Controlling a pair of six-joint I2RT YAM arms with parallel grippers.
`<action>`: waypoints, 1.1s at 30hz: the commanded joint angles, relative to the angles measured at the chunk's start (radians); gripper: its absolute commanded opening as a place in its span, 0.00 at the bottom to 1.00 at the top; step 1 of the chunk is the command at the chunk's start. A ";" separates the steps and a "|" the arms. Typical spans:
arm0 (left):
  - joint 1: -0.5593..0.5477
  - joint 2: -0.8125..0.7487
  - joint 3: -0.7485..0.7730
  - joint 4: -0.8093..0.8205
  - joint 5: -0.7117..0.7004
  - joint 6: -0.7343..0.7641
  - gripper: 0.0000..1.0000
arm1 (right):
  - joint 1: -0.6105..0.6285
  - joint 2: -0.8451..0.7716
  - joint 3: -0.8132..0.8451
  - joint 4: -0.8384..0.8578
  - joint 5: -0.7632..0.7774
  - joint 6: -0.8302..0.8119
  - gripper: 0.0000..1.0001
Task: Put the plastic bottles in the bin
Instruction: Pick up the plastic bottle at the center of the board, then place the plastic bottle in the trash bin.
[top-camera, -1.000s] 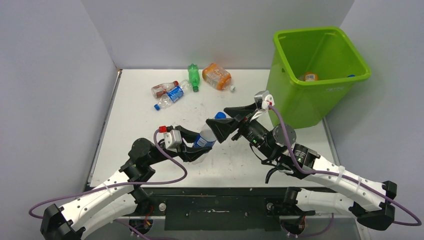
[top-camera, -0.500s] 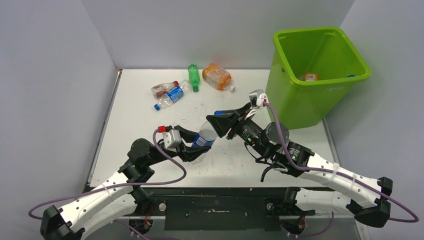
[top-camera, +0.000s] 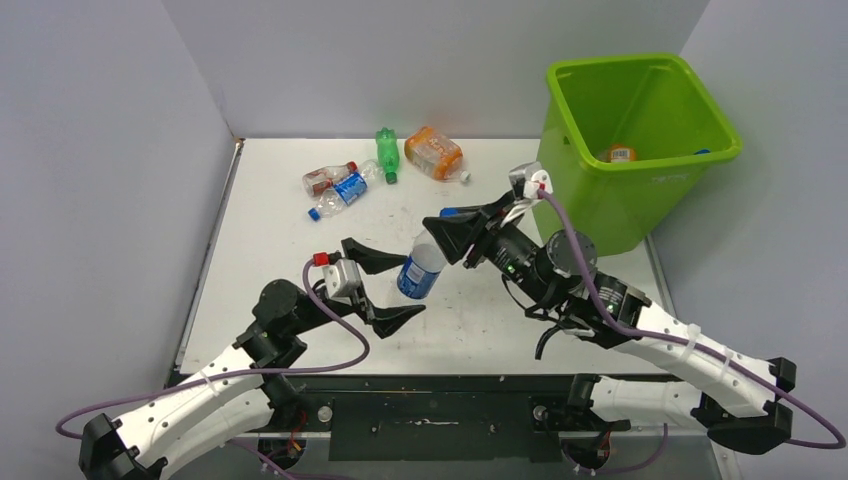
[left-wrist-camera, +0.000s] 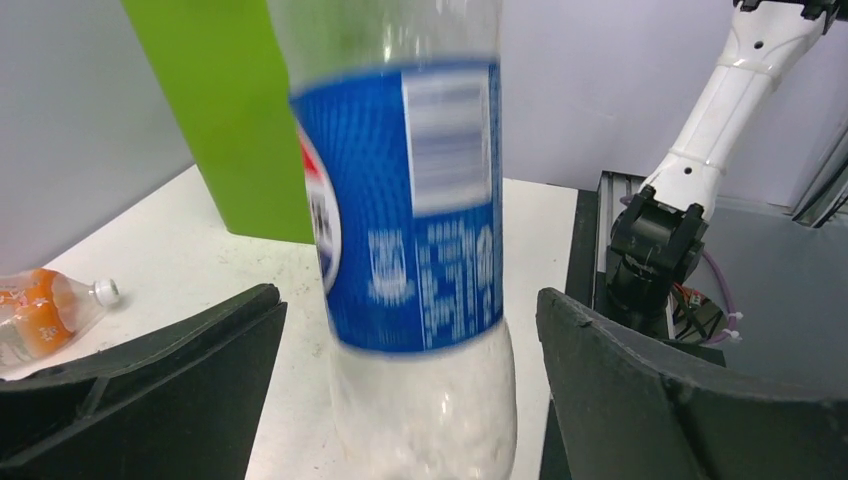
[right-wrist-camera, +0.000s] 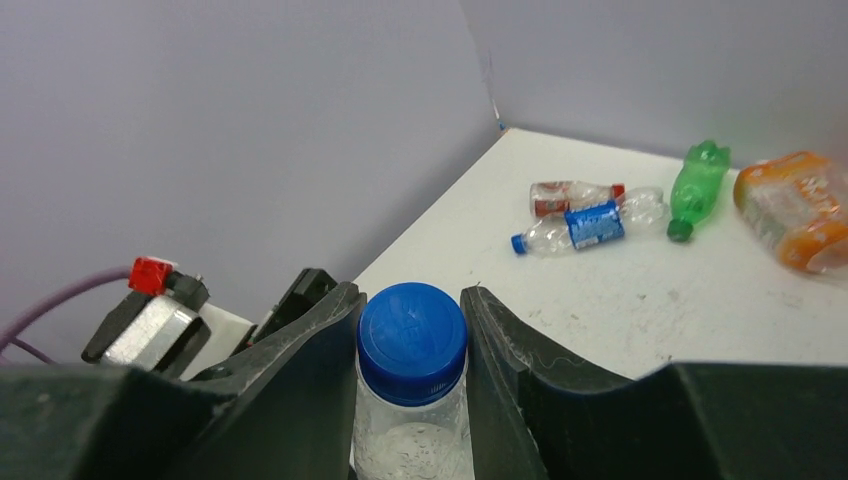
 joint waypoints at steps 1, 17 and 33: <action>-0.005 -0.023 0.041 0.010 -0.057 0.009 0.96 | 0.000 0.009 0.193 -0.120 0.074 -0.135 0.05; -0.010 -0.049 0.031 -0.006 -0.247 0.045 0.96 | 0.002 0.023 0.419 0.448 0.741 -0.907 0.05; -0.018 -0.063 0.031 -0.029 -0.366 0.066 0.96 | -0.468 0.411 0.897 0.188 0.660 -0.779 0.05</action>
